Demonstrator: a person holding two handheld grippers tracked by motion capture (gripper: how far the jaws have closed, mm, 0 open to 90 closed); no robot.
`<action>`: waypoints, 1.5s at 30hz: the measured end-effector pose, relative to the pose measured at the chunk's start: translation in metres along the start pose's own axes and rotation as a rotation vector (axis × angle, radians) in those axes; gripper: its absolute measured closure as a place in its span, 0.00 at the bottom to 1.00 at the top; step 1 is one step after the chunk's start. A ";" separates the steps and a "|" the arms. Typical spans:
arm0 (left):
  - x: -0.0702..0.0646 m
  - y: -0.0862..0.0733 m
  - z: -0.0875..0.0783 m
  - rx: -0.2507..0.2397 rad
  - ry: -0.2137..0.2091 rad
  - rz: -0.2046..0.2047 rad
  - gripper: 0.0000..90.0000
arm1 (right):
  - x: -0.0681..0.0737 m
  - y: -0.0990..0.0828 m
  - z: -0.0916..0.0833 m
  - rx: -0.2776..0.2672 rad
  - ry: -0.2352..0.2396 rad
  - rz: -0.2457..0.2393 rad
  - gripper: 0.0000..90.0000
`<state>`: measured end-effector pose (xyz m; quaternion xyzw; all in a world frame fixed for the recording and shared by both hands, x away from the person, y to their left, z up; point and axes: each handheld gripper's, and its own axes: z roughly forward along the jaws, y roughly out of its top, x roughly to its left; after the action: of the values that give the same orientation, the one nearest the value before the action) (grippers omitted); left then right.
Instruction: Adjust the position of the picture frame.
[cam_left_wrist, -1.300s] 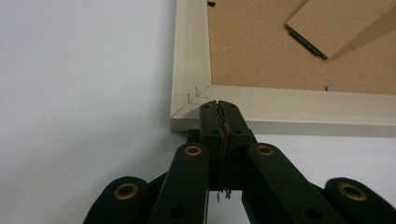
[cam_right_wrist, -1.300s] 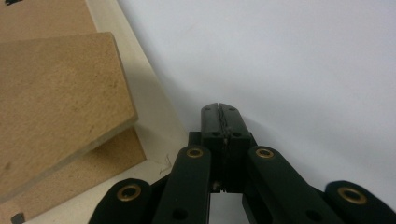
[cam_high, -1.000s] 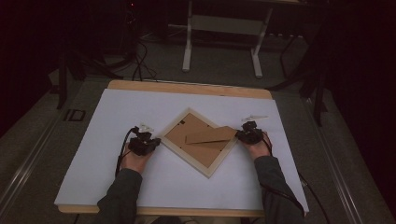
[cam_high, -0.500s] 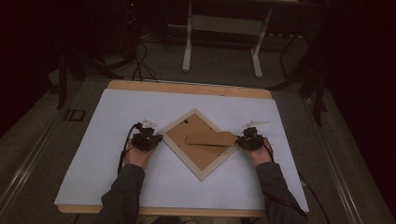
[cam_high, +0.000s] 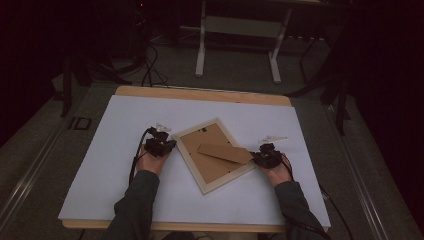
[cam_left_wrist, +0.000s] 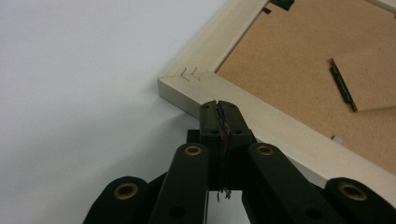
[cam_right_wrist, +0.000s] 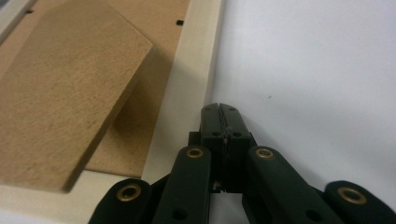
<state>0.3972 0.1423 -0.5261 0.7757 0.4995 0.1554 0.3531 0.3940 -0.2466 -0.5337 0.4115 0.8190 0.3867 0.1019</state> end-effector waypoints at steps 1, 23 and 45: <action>0.000 0.001 0.001 0.000 0.001 -0.001 1.00 | 0.001 -0.001 -0.001 -0.001 0.004 0.003 1.00; -0.004 0.024 0.020 0.030 0.039 -0.005 1.00 | 0.036 -0.010 -0.007 -0.001 0.066 -0.060 1.00; -0.007 0.032 0.039 0.038 0.036 -0.065 1.00 | 0.051 -0.011 -0.008 -0.003 0.088 -0.090 1.00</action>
<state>0.4390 0.1128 -0.5303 0.7627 0.5335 0.1483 0.3341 0.3517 -0.2165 -0.5285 0.3567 0.8397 0.4008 0.0837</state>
